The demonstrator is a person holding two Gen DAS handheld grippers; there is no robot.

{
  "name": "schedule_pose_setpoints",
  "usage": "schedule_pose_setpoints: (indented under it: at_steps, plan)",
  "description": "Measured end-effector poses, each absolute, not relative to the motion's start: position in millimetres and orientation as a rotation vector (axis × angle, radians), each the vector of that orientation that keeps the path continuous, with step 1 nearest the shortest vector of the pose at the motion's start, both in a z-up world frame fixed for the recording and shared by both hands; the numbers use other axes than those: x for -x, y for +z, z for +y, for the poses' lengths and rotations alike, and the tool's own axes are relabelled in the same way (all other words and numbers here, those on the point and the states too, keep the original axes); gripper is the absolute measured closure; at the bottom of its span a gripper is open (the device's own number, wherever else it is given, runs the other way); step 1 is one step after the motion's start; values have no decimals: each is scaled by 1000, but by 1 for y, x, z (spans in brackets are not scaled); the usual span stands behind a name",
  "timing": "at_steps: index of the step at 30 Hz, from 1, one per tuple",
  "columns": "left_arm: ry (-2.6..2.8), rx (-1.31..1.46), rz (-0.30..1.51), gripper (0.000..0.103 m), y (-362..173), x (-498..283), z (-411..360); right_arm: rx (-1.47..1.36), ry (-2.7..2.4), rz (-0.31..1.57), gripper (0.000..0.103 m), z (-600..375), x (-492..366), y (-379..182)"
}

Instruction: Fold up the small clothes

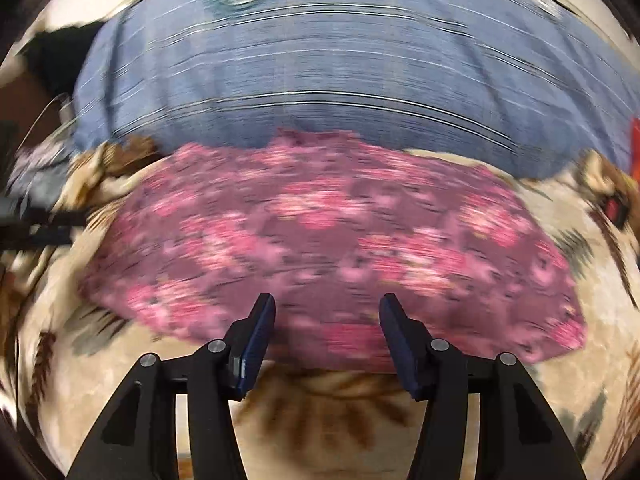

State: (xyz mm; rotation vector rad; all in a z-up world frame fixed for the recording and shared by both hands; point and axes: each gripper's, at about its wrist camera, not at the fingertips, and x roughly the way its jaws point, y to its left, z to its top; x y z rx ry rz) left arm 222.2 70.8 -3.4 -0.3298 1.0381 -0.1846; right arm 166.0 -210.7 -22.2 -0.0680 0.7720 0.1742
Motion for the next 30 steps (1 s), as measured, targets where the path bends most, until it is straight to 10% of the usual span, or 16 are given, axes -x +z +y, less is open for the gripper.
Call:
schedule_pose_setpoints:
  at_steps: [24, 26, 28, 30]
  plan:
    - [-204, 404, 1197, 17, -22, -299, 111, 678, 398, 614, 35, 2, -165, -57]
    - [-226, 452, 1202, 16, -23, -306, 115, 724, 368, 592, 43, 10, -172, -60]
    - [-270, 538, 1209, 16, -24, -314, 120, 767, 357, 614, 93, 14, -180, -65]
    - [-307, 607, 1219, 16, -26, -322, 122, 742, 349, 582, 94, 7, -181, -60]
